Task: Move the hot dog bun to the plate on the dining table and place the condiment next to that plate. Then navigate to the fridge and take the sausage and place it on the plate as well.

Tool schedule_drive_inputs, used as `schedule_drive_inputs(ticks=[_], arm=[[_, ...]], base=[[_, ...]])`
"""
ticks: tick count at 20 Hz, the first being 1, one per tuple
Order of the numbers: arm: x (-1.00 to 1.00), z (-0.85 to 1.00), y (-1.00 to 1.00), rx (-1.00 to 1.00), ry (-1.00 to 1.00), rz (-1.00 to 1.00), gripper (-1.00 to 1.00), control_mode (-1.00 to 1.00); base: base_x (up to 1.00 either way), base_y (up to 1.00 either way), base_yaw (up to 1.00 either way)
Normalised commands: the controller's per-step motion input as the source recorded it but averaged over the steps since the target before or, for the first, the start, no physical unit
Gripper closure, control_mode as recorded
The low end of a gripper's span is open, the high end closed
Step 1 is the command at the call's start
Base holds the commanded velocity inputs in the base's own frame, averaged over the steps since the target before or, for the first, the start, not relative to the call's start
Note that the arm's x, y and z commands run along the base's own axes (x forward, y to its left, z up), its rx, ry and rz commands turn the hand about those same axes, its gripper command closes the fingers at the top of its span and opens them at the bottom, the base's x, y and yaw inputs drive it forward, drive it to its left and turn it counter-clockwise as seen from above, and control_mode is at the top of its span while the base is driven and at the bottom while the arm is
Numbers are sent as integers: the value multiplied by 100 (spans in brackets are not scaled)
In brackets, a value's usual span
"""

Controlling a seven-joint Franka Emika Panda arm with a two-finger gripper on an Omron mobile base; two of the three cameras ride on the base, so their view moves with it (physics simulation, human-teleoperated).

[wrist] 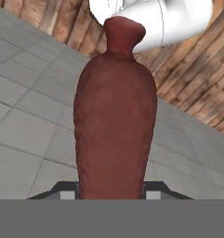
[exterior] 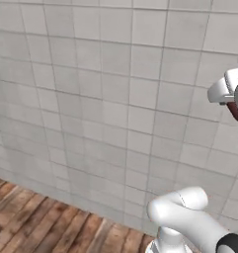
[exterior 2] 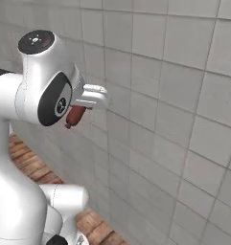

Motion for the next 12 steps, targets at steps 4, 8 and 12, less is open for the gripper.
schedule_drive_inputs(ticks=[4,8,12], arm=[[0,0,0,0,0,0,100,100],[0,0,0,0,0,0,100,100],[0,0,0,0,0,0,100,100]], base=[[42,0,89],[35,0,91],[41,0,89]])
